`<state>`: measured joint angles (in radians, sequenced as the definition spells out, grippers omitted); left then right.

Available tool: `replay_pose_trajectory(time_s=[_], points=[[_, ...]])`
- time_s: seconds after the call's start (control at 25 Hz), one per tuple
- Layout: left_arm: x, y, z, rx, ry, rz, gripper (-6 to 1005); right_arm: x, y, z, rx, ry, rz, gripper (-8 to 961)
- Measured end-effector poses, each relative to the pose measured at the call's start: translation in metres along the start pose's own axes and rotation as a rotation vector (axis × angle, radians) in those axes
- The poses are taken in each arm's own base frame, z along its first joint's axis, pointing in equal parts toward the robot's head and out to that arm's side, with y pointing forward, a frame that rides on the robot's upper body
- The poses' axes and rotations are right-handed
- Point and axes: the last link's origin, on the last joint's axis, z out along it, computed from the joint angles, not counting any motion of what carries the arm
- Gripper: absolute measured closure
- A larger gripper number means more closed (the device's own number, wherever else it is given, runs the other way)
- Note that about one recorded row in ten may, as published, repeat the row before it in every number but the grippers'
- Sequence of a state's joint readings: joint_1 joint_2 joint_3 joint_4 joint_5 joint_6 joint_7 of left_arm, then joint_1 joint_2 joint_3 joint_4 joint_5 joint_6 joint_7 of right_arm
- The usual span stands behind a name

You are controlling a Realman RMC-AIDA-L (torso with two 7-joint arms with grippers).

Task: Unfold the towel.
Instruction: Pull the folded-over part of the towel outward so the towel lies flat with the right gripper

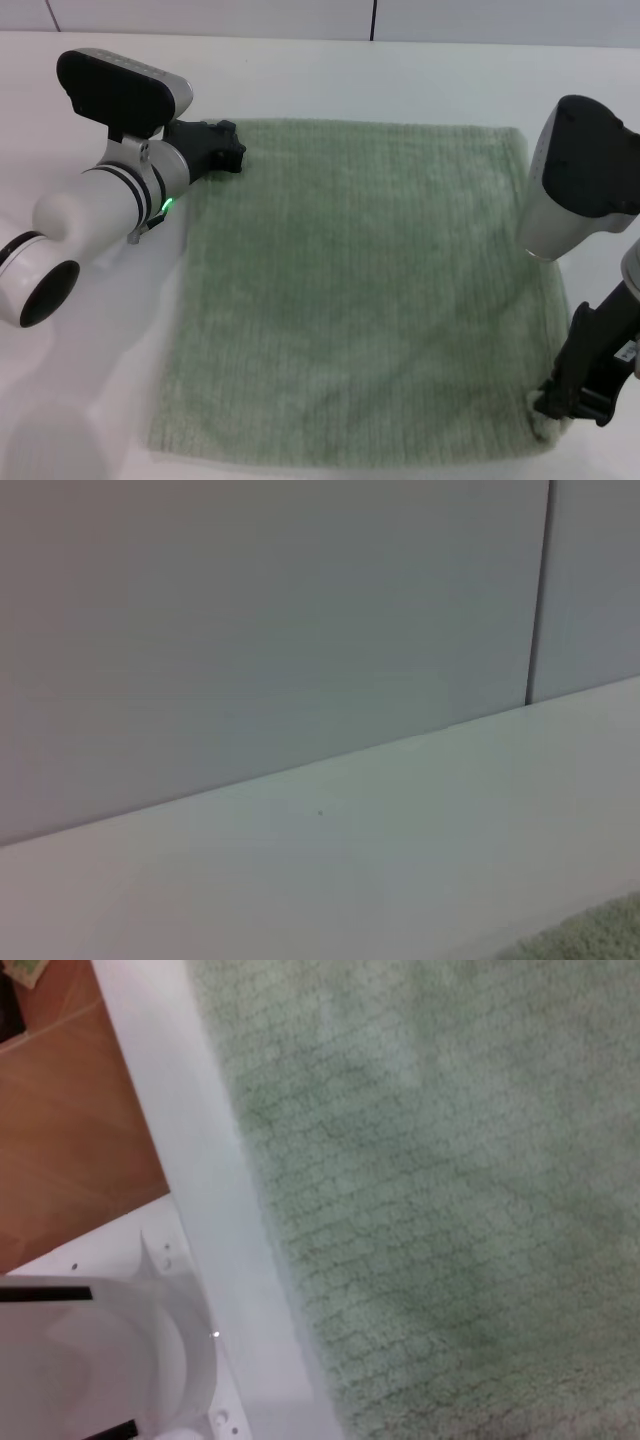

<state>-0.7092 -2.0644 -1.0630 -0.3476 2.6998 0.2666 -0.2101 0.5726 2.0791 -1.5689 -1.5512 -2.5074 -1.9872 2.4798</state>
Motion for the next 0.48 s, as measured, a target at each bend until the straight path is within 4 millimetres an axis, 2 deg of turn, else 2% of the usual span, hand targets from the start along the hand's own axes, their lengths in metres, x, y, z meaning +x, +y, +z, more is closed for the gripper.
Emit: replay_pose_trajectory(time_s=[0.16,0.32,0.48], points=[[0.000,0.000,0.000,0.000,0.000,0.001,954,0.000,-0.001,0.002,-0.002,0.009,0.004,925],[0.001,0.000,0.000,0.000,0.001,0.001,954,-0.002,-0.005,0.013,0.028,0.048,0.000,925],[0.001,0.000,0.000,0.000,0.002,0.001,953,-0.004,-0.006,0.015,0.030,0.057,-0.004,848]])
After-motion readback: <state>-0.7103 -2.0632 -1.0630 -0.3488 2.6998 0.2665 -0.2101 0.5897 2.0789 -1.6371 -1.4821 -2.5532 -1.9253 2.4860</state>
